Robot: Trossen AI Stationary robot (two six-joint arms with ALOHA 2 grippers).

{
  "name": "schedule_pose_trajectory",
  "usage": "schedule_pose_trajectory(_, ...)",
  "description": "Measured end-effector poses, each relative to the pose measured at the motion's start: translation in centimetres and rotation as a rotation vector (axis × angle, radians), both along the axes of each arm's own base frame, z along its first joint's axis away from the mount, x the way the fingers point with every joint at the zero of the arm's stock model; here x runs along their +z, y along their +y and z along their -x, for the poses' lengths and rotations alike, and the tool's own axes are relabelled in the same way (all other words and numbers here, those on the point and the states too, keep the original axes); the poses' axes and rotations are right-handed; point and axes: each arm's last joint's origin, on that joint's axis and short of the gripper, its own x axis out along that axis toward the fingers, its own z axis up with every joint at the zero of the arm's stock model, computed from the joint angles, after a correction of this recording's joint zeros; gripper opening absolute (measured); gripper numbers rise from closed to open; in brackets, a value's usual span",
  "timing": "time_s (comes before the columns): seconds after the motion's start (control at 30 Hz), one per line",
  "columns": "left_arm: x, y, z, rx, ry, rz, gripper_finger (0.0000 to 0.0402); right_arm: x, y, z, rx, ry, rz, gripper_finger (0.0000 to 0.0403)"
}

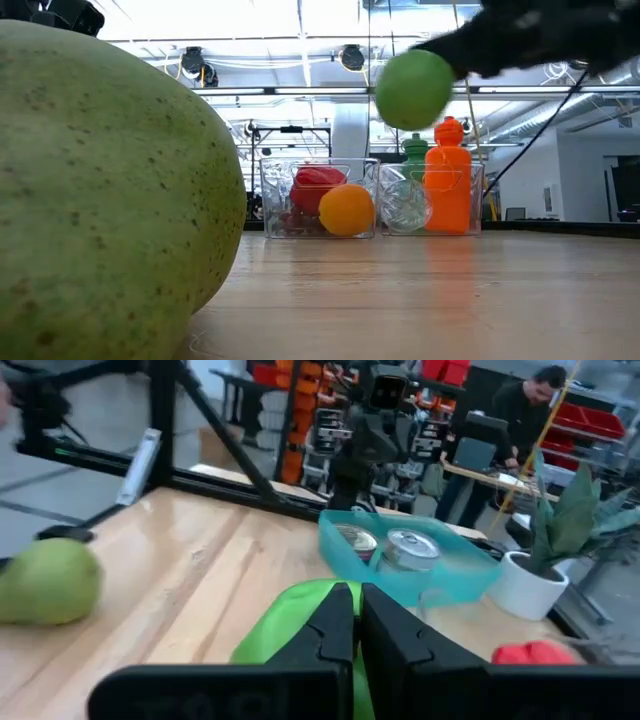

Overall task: Pick & Place Food Item
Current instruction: Put the green apple into the left transparent bin

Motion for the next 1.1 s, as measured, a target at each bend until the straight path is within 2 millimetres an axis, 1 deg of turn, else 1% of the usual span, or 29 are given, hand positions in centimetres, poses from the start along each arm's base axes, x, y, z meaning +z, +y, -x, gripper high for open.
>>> schedule_pose_trajectory(0.1,0.0,0.0,0.0,0.0,0.0,0.006,0.0049,1.6,-0.4,-2.3,-0.032,0.016,0.011,0.0002)
schedule_pose_trajectory(0.23,0.0,0.0,0.0,0.0,0.001,0.008,0.0049,4.1,-1.7,-5.1,-0.096,0.02,0.032,0.0002)
schedule_pose_trajectory(0.33,0.0,0.0,0.0,0.0,0.001,0.009,0.0049,5.0,-3.4,-6.7,-0.155,0.031,0.048,0.0002)
schedule_pose_trajectory(0.43,0.0,0.0,0.0,0.0,0.001,0.007,0.0049,5.1,-5.3,-8.0,-0.22,0.042,0.049,0.0002)
schedule_pose_trajectory(0.57,0.0,0.0,0.0,0.0,0.001,0.004,0.0049,3.7,-7.9,-9.4,-0.283,0.076,0.031,0.0003)
schedule_pose_trajectory(0.7,0.0,0.0,0.0,0.0,0.0,0.004,0.0049,2.0,-9.5,-10.5,-0.252,0.055,-0.022,0.0003)
schedule_pose_trajectory(0.9,0.0,0.0,0.0,0.0,-0.001,0.002,0.0049,-0.2,-10.7,-11.4,-0.284,0.081,-0.031,0.0003)
schedule_pose_trajectory(1.1,0.0,0.0,0.0,0.0,0.001,-0.001,0.0049,-1.7,-11.0,-11.9,-0.288,0.122,-0.022,0.0004)
